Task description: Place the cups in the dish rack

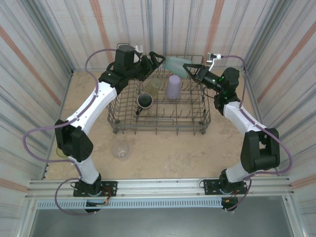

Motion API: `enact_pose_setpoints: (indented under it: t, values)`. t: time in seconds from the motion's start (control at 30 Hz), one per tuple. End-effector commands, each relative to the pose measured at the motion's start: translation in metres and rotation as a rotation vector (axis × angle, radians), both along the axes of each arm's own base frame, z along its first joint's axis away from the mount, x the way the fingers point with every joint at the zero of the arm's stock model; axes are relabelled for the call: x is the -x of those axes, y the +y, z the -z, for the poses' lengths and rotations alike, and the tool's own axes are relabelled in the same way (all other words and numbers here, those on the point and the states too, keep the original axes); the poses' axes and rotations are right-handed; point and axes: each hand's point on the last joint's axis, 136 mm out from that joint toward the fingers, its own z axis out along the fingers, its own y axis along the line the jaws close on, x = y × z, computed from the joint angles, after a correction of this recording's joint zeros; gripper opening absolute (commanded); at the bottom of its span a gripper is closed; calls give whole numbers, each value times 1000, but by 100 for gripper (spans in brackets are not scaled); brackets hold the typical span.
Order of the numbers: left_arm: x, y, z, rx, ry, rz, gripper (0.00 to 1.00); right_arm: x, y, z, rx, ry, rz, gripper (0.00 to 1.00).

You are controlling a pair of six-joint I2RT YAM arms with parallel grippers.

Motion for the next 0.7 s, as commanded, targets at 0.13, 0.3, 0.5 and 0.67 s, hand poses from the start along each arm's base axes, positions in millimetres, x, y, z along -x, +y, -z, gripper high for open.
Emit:
enact_pose_setpoints:
  t: [0.13,0.3,0.5,0.67]
  values:
    - [0,-21,0,129,55,54,99,7,11,-10,-16,-61,-37,0]
    - [-1,-25,-2,169,75,62,99,8,12,-15,-19,-70,-40,0]
    - [-4,-28,0,206,92,64,99,12,20,-18,-23,-88,-61,0]
    - [-1,-31,0,238,118,74,99,16,26,-21,-39,-121,-70,0]
